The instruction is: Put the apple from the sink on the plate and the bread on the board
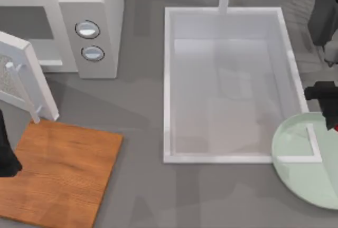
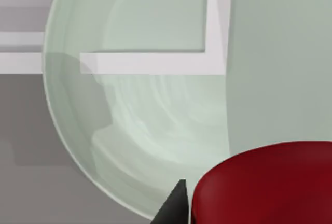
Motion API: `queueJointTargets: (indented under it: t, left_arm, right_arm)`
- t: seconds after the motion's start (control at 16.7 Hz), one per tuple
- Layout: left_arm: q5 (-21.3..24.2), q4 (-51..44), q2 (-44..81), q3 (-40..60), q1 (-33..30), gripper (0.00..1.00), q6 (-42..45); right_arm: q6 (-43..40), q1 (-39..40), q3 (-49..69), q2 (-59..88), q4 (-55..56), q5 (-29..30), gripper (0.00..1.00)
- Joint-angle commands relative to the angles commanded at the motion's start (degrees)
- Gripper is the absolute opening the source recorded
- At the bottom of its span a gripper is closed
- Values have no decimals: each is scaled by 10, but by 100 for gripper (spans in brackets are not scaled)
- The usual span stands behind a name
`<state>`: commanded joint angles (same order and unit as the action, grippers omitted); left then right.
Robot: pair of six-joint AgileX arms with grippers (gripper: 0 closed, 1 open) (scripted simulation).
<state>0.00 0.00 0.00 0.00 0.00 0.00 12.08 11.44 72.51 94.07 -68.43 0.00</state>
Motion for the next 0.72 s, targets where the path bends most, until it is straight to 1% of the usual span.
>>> queueJointTargets:
  t: [0.72]
  left_arm:
    - [0, 0, 0, 0, 0, 100, 0]
  right_arm:
    - [0, 0, 0, 0, 0, 0, 90]
